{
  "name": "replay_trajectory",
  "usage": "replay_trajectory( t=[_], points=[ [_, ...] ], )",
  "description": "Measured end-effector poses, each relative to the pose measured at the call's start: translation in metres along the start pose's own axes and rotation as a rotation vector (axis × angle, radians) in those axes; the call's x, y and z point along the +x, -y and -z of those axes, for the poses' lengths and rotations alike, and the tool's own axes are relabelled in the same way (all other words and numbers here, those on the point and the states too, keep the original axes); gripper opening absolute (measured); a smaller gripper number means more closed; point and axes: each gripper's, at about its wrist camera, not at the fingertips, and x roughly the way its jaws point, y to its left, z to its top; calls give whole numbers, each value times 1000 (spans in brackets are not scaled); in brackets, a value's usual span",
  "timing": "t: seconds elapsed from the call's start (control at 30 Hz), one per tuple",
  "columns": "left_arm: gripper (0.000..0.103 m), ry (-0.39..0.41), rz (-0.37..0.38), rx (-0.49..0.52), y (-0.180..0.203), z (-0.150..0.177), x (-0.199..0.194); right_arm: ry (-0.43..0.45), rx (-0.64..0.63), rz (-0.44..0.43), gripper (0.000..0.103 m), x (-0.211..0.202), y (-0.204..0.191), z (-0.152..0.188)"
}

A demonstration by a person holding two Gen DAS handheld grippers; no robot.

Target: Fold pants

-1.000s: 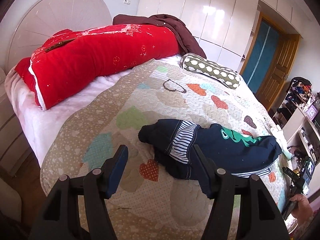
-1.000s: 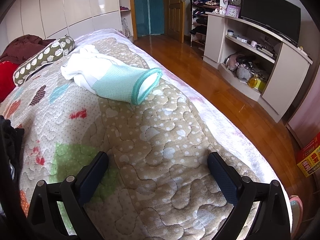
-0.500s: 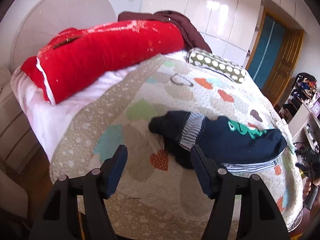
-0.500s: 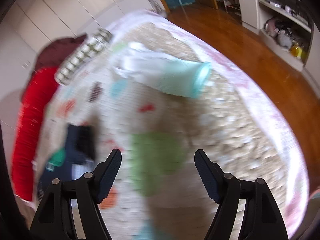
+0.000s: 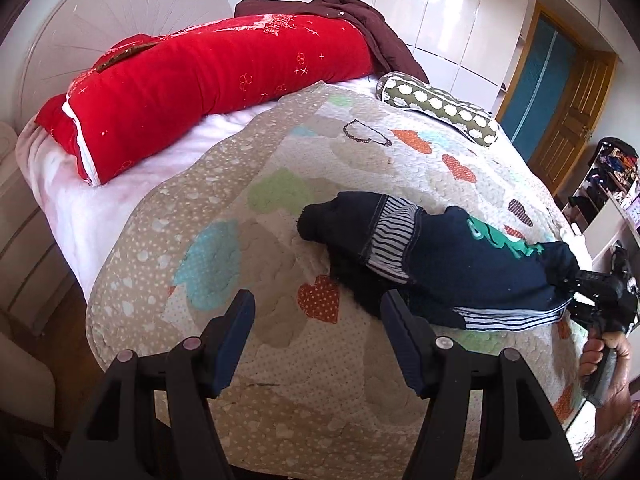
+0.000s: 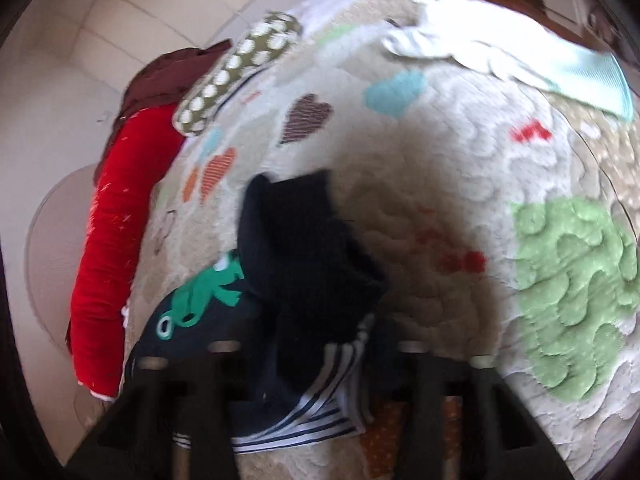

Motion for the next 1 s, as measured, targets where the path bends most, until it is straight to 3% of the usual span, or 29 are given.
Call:
replay_trajectory(
  t=[0.1,0.2,0.33,0.43,0.53,0.6,0.77,0.83,0.9,0.93,1.0],
  points=[
    [65,-9,-4,3,1,0,2,11,24,-35,13,-17,11,3],
    [65,-20,21,-7,4,0,3,63,-34,24,11,-40,9,9],
    [65,-18,32,6,12,2,1,88,-17,82,12,-59,24,16],
    [65,-16,33,21,18,3,-2,73,-39,172,26,-60,26,22],
    [65,-3,17,41,23,1,-5,123,-83,239,33,-78,24,32],
    [65,3,13,44,25,0,-6,169,-126,273,50,-91,17,36],
    [65,9,10,55,32,-3,-6,295,-248,351,51,-127,-3,47],
    [65,1,21,41,30,-7,-4,400,-291,351,55,-147,-13,57],
    [65,-16,39,2,23,-12,-1,488,-317,343,72,-159,-21,62],
    [65,-26,52,-29,17,-15,1,477,-317,322,72,-161,-22,62],
    [65,-36,65,-75,6,-20,5,362,-288,229,72,-153,-19,58]
  ],
)
